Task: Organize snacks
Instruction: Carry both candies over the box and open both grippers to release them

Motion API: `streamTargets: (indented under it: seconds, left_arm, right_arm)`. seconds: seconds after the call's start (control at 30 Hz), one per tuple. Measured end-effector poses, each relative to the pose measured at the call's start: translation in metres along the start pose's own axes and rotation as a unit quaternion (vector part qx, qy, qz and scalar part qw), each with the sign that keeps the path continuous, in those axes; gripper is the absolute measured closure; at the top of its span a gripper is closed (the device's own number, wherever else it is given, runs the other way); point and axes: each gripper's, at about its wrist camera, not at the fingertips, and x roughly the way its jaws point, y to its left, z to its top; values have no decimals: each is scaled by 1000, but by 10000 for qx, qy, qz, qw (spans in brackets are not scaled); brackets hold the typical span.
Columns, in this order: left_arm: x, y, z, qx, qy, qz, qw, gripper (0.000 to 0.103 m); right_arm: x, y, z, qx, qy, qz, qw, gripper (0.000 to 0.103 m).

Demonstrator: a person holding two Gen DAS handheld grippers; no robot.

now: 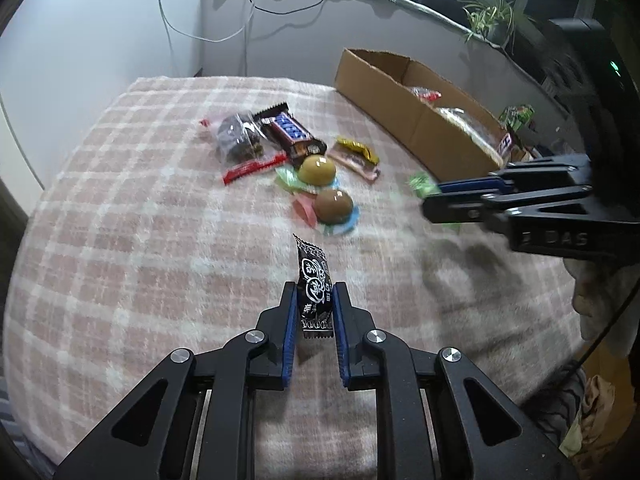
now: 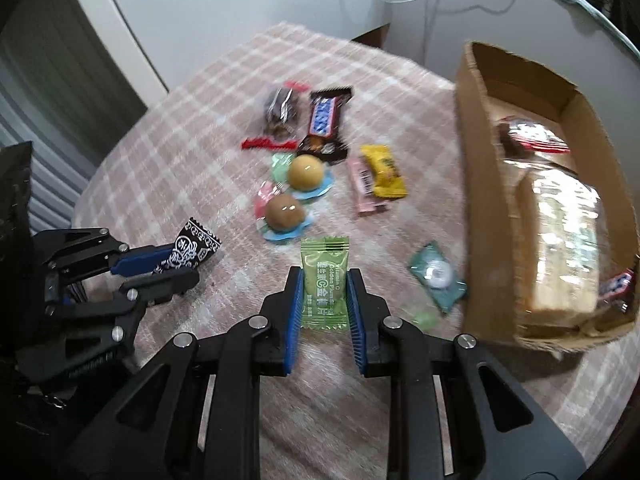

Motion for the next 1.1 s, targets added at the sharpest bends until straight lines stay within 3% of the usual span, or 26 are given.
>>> streamTargets:
  seconds: [0.23,0.4,0.6,0.77,1.1]
  left_arm:
    - [-1,1,34,0,-212,-150,9997,88]
    - [1,-20,81,351,-488,-291,9978,88]
    - [21,-60,148,923,-736,-616,9911,88]
    - [59,-82,191,1221,-627,-766,9876,88]
    - [101,-90,207,1354,-332,-775,9872,88]
  right_arm:
    - [-35,-37,2,411,-409,-147,9982,81]
    - [-56,-77,11,752,-667,-320,9944,81]
    - [-67,-125,27,1066,-866,-457,9895,81]
    - [-58,-161,40,1231,-844,-562,9872,81]
    - [-31,-196,51,1383,-731,-565,9861,81]
